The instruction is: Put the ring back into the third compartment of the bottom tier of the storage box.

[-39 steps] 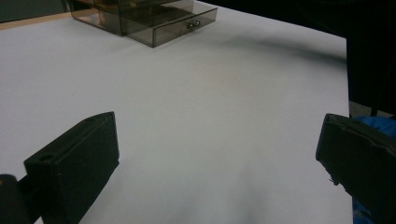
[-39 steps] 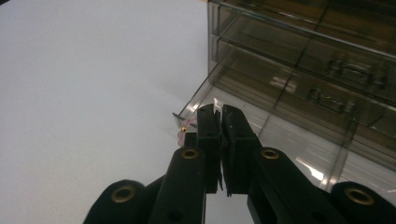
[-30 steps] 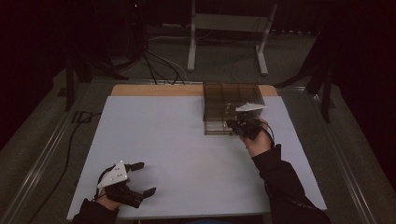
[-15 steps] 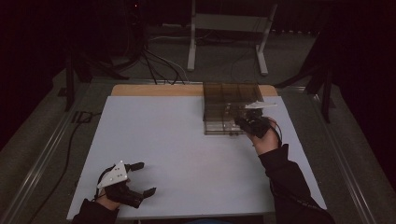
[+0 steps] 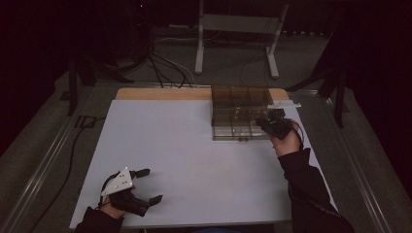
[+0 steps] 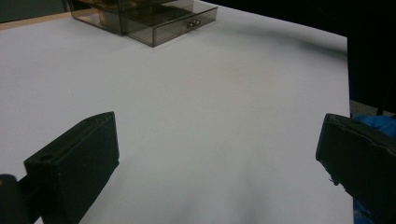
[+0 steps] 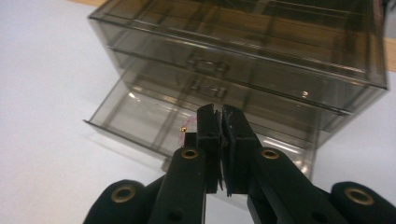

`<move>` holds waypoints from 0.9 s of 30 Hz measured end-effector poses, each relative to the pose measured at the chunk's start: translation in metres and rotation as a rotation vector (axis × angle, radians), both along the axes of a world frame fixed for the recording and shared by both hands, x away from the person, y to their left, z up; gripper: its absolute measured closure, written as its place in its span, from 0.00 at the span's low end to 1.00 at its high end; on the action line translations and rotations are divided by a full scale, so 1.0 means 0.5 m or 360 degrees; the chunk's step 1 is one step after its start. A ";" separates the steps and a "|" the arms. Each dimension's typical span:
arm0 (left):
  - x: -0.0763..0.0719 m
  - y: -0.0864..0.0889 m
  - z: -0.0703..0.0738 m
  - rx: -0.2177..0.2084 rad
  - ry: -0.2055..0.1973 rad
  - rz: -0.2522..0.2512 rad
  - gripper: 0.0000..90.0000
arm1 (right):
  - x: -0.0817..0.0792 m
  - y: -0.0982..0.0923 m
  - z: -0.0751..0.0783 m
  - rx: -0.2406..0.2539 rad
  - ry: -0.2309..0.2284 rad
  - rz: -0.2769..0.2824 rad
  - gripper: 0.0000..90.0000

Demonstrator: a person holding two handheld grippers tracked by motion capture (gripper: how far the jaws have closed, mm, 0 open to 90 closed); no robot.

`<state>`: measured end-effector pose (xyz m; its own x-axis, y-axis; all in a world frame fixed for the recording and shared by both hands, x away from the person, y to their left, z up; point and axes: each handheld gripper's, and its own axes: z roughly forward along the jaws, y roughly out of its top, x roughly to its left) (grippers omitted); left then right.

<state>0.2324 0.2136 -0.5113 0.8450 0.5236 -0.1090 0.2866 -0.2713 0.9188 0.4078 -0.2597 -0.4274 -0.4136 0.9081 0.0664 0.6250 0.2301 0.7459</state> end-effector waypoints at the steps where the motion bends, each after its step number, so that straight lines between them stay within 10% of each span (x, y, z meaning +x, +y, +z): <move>1: 0.000 0.000 0.000 0.0000 0.0000 0.0001 0.00 | 0.002 -0.005 -0.001 0.0003 0.0002 -0.0008 0.96; 27: 0.000 0.000 0.000 0.0003 -0.0002 0.0001 0.00 | 0.029 -0.048 -0.047 0.0029 0.0090 -0.0143 0.96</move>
